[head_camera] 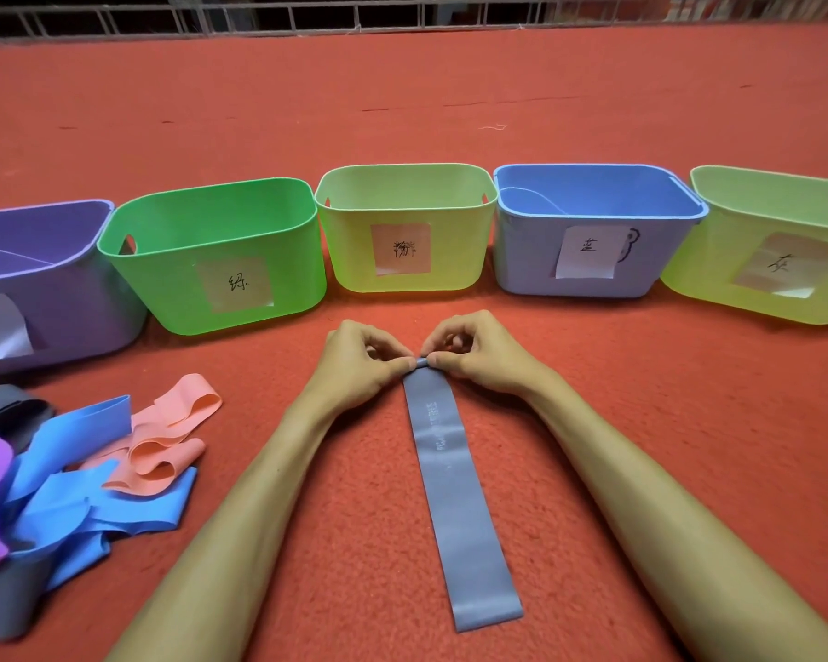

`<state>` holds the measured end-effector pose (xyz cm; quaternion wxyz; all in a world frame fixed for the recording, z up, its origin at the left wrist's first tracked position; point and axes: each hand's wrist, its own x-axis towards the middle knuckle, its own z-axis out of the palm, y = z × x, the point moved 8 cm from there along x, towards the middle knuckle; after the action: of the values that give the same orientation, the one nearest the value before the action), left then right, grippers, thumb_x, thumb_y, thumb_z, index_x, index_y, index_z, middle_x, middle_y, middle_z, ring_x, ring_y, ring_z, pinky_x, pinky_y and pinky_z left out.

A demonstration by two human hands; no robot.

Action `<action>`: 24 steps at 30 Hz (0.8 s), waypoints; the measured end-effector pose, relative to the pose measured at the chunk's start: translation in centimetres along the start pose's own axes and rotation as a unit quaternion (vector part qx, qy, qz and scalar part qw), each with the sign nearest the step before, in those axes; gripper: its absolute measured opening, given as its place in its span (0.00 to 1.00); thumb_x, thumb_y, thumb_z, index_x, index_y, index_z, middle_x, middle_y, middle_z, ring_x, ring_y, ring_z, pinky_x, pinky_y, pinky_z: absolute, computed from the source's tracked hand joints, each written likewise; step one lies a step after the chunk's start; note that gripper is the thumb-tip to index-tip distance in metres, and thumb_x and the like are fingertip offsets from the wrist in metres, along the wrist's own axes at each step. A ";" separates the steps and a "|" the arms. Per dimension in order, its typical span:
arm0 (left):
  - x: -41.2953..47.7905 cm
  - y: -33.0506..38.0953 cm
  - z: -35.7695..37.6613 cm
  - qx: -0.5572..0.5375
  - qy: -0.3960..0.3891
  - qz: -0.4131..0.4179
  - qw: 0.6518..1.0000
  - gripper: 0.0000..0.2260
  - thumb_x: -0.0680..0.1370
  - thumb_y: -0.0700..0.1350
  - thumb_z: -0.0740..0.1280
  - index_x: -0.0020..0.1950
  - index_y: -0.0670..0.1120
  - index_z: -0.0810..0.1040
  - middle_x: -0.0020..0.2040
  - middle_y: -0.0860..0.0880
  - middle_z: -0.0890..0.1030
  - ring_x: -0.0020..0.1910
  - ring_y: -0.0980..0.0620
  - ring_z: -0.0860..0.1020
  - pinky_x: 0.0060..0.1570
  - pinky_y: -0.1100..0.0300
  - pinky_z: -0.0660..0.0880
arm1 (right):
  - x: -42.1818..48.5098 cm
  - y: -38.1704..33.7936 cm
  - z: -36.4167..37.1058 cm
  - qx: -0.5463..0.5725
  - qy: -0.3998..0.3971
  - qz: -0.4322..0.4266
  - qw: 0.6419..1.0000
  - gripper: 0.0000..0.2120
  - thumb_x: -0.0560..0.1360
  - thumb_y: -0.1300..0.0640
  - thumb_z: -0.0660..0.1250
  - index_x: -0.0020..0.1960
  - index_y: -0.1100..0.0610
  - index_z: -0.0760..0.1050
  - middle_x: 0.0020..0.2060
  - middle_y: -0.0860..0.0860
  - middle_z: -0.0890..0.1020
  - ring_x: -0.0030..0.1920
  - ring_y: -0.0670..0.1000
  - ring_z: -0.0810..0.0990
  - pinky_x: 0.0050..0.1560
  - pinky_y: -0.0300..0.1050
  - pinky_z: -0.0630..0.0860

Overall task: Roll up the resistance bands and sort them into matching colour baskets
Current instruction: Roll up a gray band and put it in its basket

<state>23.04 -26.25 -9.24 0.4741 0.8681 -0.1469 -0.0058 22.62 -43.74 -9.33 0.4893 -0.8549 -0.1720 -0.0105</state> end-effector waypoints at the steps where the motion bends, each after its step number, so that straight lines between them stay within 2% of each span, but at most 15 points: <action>1: 0.0 0.0 0.0 0.000 0.001 0.001 1.000 0.02 0.71 0.46 0.81 0.42 0.52 0.89 0.37 0.53 0.86 0.38 0.53 0.82 0.45 0.51 0.78 | 0.0 0.1 -0.1 0.003 0.004 0.004 1.000 0.05 0.75 0.62 0.73 0.45 0.54 0.86 0.31 0.45 0.79 0.33 0.44 0.68 0.36 0.43 0.64; 4: -0.1 0.1 0.1 -0.013 -0.002 0.001 1.000 0.04 0.71 0.43 0.80 0.41 0.50 0.89 0.34 0.54 0.85 0.31 0.60 0.75 0.38 0.58 0.73 | 0.1 0.5 -0.3 -0.001 0.022 0.012 1.000 0.04 0.76 0.58 0.72 0.46 0.53 0.87 0.28 0.48 0.76 0.33 0.46 0.66 0.36 0.45 0.63; 7: -0.2 0.4 0.1 -0.019 -0.010 0.002 1.000 0.04 0.71 0.41 0.81 0.41 0.50 0.88 0.33 0.55 0.84 0.31 0.61 0.75 0.37 0.64 0.70 | -0.1 0.4 -0.4 -0.030 0.027 0.006 0.999 0.04 0.74 0.56 0.74 0.45 0.50 0.88 0.34 0.49 0.83 0.34 0.46 0.69 0.37 0.46 0.67; 10: -0.4 0.5 0.2 -0.026 -0.019 0.005 0.999 0.04 0.71 0.40 0.81 0.42 0.48 0.88 0.34 0.56 0.84 0.32 0.64 0.76 0.37 0.71 0.69 | -0.2 0.1 -0.5 -0.040 0.019 0.006 0.999 0.03 0.73 0.57 0.75 0.42 0.50 0.88 0.36 0.49 0.84 0.34 0.45 0.72 0.37 0.46 0.69; 15: -0.7 0.7 0.0 -0.052 -0.031 0.005 0.998 0.02 0.73 0.44 0.79 0.42 0.49 0.88 0.28 0.57 0.79 0.27 0.62 0.70 0.32 0.67 0.66 | -0.2 0.2 -0.4 -0.053 0.014 0.008 0.998 0.02 0.73 0.55 0.75 0.43 0.50 0.87 0.37 0.49 0.85 0.34 0.44 0.72 0.37 0.46 0.70; 18: -0.7 0.8 -0.1 -0.042 -0.017 0.004 0.999 0.07 0.78 0.45 0.75 0.40 0.47 0.88 0.25 0.57 0.77 0.25 0.63 0.69 0.32 0.65 0.66 | -0.3 0.1 -0.3 -0.053 0.010 0.005 0.999 0.03 0.74 0.56 0.75 0.43 0.50 0.87 0.37 0.48 0.85 0.34 0.43 0.71 0.38 0.44 0.70; 22: -0.8 0.5 -0.1 -0.029 -0.023 -0.005 0.999 0.04 0.76 0.42 0.76 0.42 0.48 0.89 0.27 0.59 0.81 0.27 0.65 0.72 0.34 0.67 0.68 | -0.5 -0.5 -0.3 -0.042 -0.008 -0.006 0.999 0.05 0.74 0.59 0.75 0.44 0.49 0.87 0.37 0.50 0.84 0.35 0.44 0.71 0.38 0.43 0.69; 24: -0.8 0.7 -0.1 -0.024 -0.036 0.000 0.999 0.02 0.74 0.42 0.78 0.43 0.49 0.89 0.32 0.58 0.84 0.32 0.65 0.76 0.37 0.70 0.70 | -0.6 -0.6 -0.2 -0.033 -0.024 -0.008 0.999 0.04 0.73 0.59 0.76 0.44 0.50 0.86 0.38 0.52 0.84 0.35 0.45 0.71 0.38 0.43 0.69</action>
<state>22.10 -26.29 -8.72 0.4889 0.8559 -0.1636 -0.0412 21.89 -43.79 -8.86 0.4568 -0.8690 -0.1903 0.0005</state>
